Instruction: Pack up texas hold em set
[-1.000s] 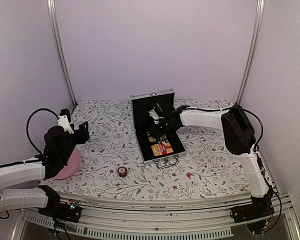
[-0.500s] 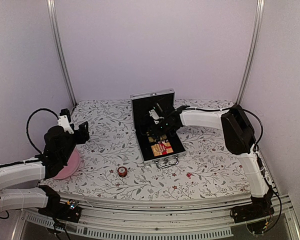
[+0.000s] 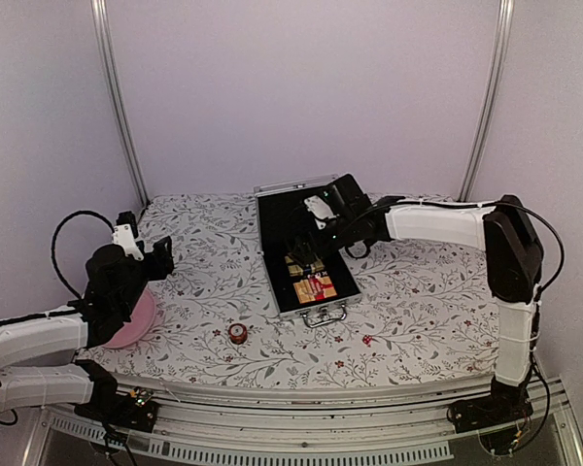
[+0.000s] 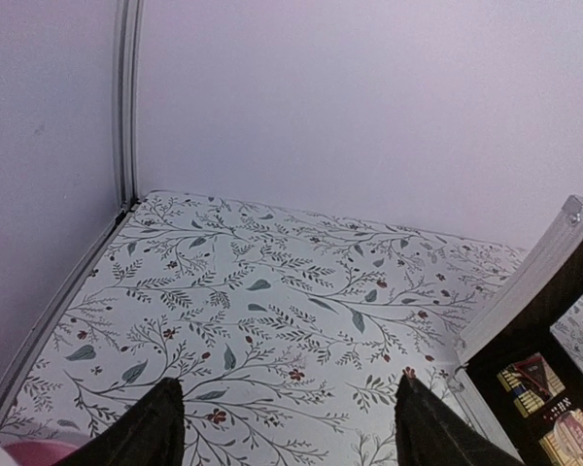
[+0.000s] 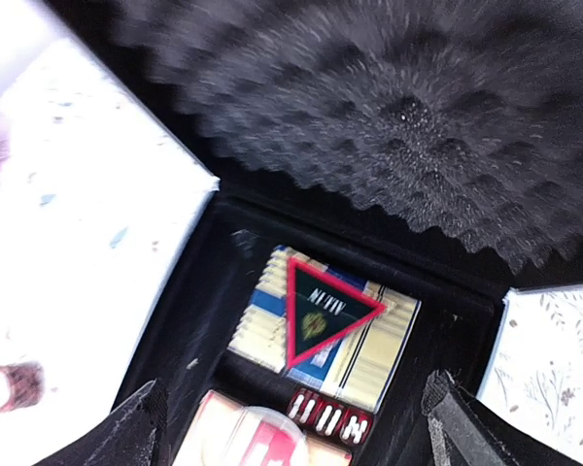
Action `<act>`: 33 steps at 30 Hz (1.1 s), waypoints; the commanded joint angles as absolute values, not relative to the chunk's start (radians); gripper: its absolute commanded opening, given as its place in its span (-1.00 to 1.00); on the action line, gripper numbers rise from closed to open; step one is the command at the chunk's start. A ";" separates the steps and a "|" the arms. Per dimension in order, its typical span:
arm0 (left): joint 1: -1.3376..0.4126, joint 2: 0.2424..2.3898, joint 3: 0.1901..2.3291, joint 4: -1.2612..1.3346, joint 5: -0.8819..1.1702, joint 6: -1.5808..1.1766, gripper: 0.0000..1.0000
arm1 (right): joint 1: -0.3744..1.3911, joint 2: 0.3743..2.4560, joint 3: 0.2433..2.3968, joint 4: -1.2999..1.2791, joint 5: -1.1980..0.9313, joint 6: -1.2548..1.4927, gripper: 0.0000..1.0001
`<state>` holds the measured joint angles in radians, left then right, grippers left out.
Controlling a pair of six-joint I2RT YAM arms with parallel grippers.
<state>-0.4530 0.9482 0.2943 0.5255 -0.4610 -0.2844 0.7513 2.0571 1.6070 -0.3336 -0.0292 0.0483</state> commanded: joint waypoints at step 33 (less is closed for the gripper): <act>-0.440 0.916 0.269 0.533 -0.478 -0.277 0.48 | 0.909 1.659 0.949 -0.535 -0.006 0.213 -0.09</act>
